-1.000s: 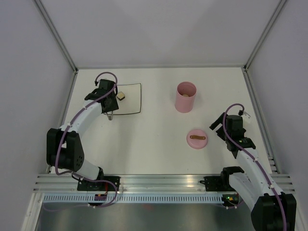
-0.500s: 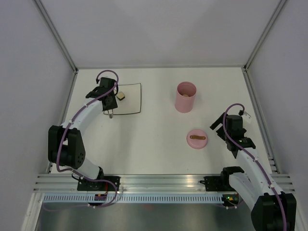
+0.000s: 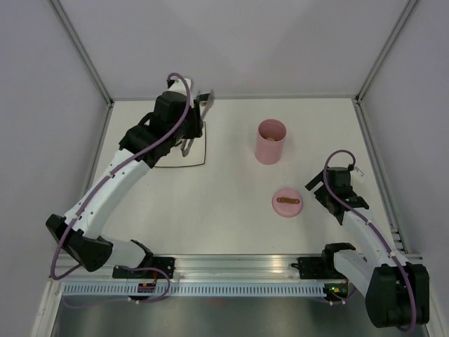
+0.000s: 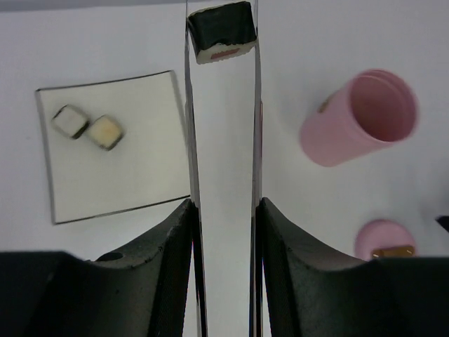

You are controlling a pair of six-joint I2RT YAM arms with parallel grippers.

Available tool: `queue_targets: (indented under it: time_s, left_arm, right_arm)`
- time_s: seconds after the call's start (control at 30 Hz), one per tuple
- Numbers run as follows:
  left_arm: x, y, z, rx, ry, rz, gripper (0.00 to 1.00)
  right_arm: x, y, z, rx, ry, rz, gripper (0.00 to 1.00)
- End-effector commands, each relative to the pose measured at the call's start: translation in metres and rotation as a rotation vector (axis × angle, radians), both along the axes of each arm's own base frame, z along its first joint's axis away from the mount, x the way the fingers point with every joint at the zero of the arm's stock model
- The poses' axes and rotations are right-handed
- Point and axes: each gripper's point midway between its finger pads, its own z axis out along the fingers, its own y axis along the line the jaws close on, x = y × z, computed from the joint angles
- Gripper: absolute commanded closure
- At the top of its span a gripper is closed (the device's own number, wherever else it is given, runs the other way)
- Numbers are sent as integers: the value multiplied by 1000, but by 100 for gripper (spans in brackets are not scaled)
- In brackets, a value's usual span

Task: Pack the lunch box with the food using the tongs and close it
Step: Place the fake food in the packing box.

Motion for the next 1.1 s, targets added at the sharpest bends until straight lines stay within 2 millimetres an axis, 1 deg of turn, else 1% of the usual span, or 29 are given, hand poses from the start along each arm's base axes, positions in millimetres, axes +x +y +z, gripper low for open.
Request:
queue_targets:
  time_s: [0.0, 0.03, 0.07, 0.1, 0.13, 0.17, 0.2, 0.23, 0.27, 0.33, 0.37, 0.47, 0.5, 0.6, 0.67, 0.77, 0.9, 0.97, 1.07]
  left_arm:
    - [-4, -68, 27, -50, -66, -208, 66]
    - [-8, -88, 36, -74, -89, -264, 66]
    - [-3, -107, 31, -83, -86, -300, 66]
    - [-6, -122, 33, -101, -85, -350, 66]
    - [-10, -140, 43, -118, -102, -393, 66]
    - [-5, -155, 32, -98, -82, -423, 65]
    - [-5, -165, 29, -92, -76, -445, 65]
    - [-7, -177, 38, -102, -95, -468, 65]
    - [-2, -186, 26, -89, -73, -476, 65]
    - [-5, -199, 25, -98, -64, -506, 65]
    - [-4, -206, 15, -95, -43, -516, 65]
    - [-9, -221, 0, -77, -17, -552, 64]
    - [-11, -228, -11, -61, -1, -560, 64]
    - [-10, -234, -29, -35, 28, -554, 64]
    - [-9, -235, -33, -31, 36, -548, 64]
    - [-7, -231, -36, -15, 36, -529, 63]
    - [-8, -229, -42, 0, 48, -528, 56]
    - [-8, -227, -42, 4, 48, -523, 54]
    - [-7, -224, -43, 17, 45, -516, 48]
  right_arm:
    - [10, 3, 16, 28, -46, -6, 2]
    - [9, 2, 21, 23, -63, -7, 2]
    - [7, 1, 21, 14, -65, -4, 2]
    - [5, -1, 23, 5, -71, -5, 2]
    - [2, -4, 28, -10, -86, -11, 2]
    - [0, -6, 30, -23, -94, -11, 2]
    - [-1, -8, 33, -34, -100, -17, 2]
    - [-5, -12, 37, -50, -115, -29, 2]
    - [-6, -16, 41, -68, -124, -33, 2]
    - [-10, -19, 47, -86, -144, -38, 2]
    - [-12, -22, 49, -101, -148, -46, 2]
    - [-14, -27, 53, -132, -160, -47, 2]
    - [-14, -28, 54, -142, -159, -39, 2]
    - [-12, -28, 55, -160, -151, -22, 2]
    - [-10, -28, 57, -166, -146, -16, 2]
    - [-8, -28, 58, -174, -140, -5, 2]
    - [-5, -26, 55, -165, -133, 3, 2]
    - [-5, -24, 53, -151, -132, 7, 2]
    - [-3, -20, 52, -138, -130, 17, 2]
